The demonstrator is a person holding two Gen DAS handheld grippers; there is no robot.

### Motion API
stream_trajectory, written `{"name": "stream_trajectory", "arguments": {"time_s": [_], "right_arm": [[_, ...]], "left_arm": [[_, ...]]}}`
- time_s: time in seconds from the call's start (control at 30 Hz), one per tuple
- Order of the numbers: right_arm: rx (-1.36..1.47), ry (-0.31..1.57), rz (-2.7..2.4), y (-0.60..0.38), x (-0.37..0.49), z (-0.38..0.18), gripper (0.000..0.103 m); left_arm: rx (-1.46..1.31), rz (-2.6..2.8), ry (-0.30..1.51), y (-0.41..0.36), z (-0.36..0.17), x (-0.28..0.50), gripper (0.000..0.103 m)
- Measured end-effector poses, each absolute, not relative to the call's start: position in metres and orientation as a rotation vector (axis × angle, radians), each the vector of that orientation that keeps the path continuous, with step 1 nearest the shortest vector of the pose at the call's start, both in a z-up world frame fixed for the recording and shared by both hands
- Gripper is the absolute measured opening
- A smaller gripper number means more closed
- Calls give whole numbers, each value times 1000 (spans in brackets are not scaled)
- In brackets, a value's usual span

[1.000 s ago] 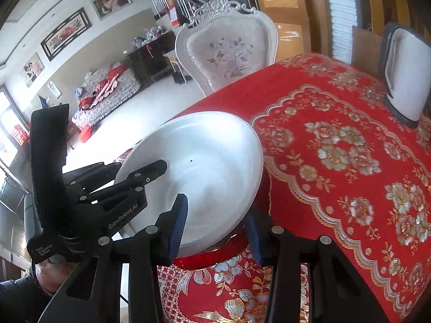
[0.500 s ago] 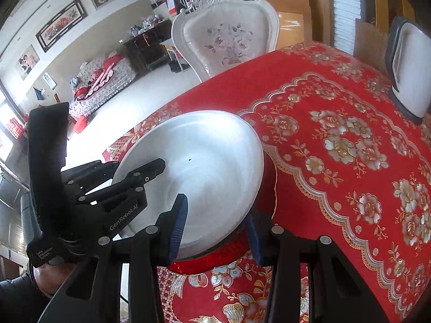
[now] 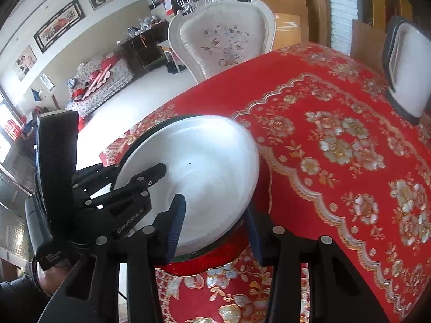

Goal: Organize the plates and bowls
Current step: 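Lower the white plate into the green bowl and open the left gripper, then move the left gripper to the rim of the small white bowl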

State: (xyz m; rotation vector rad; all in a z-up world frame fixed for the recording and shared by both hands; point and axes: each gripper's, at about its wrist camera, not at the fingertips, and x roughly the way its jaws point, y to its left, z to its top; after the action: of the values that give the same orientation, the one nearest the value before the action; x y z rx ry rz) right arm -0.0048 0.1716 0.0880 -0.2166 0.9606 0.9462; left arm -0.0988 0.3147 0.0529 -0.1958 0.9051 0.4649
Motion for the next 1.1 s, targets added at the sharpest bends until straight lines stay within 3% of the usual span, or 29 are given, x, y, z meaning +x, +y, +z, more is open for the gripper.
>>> {"name": "stream_trajectory", "arguments": {"time_s": [0.17, 0.33, 1.1], "right_arm": [[-205, 931, 932, 164, -6, 97, 44], [-166, 939, 942, 157, -4, 99, 44], [-32, 940, 884, 94, 10, 103, 46]], "left_arm": [[-210, 462, 895, 315, 54, -99, 26], [-203, 466, 846, 312, 63, -104, 46], [-107, 379, 758, 247, 99, -87, 46]]}}
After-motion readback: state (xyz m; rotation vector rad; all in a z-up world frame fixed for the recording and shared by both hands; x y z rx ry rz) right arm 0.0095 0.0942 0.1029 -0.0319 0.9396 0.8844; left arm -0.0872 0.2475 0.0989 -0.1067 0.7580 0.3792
